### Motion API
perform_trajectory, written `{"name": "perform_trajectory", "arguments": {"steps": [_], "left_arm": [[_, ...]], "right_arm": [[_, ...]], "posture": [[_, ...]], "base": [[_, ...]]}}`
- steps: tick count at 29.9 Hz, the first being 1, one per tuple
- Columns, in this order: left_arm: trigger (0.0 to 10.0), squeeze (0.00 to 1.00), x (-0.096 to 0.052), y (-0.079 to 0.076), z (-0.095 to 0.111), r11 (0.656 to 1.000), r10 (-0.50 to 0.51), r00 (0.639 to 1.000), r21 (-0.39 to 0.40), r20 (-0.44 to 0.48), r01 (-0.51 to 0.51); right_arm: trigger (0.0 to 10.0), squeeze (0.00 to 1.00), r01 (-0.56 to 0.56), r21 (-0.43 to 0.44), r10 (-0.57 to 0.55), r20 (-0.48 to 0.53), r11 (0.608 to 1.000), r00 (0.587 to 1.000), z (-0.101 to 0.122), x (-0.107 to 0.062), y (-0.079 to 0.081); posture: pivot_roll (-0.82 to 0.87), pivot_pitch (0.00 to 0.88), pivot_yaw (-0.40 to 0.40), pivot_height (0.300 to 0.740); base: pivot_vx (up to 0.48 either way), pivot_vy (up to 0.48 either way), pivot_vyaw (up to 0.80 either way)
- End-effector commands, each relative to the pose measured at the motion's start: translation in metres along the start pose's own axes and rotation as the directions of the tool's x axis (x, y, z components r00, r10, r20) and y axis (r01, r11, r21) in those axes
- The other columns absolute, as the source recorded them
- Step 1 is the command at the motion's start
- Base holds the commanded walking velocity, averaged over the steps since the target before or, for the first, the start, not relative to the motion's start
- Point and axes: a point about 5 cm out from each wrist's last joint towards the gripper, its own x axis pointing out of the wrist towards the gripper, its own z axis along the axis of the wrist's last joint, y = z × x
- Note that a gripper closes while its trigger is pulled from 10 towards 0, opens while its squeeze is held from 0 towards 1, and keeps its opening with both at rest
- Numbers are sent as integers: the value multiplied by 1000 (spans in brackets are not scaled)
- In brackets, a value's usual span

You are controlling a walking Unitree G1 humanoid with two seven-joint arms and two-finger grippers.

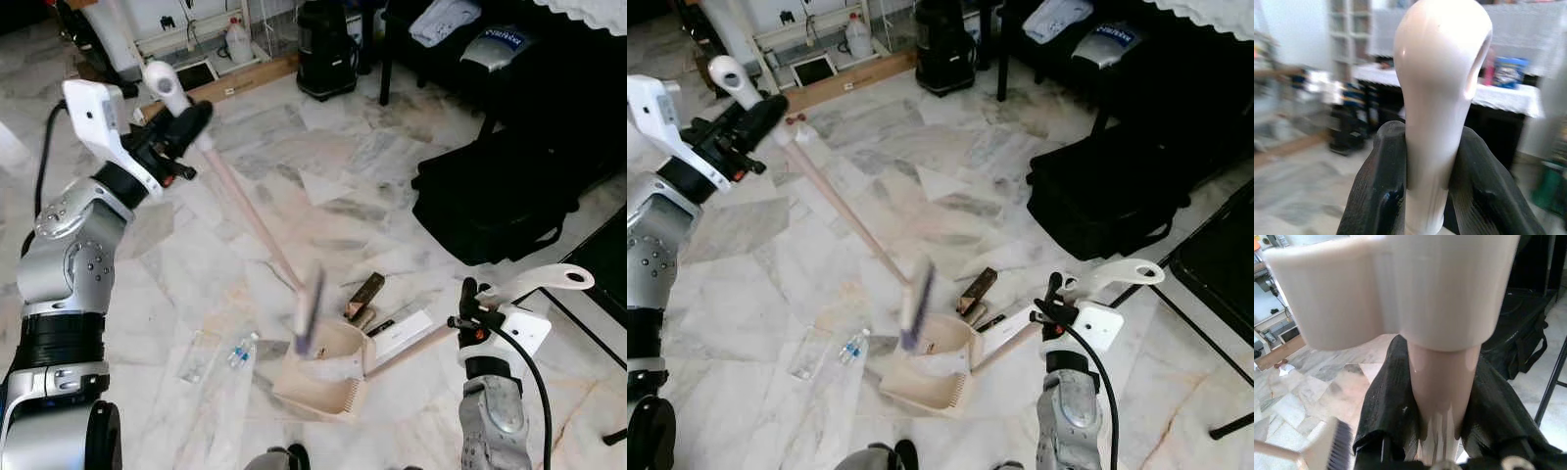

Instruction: Sweep floor

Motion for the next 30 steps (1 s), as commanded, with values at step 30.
{"name": "perform_trajectory", "arguments": {"steps": [30], "left_arm": [[10000,0,-77,16,-92,885,419,897,287,-143,-367]], "right_arm": [[10000,0,-48,33,45,81,998,996,20,27,12]], "posture": [[57,88,85,740]], "base": [[0,0,0]]}}
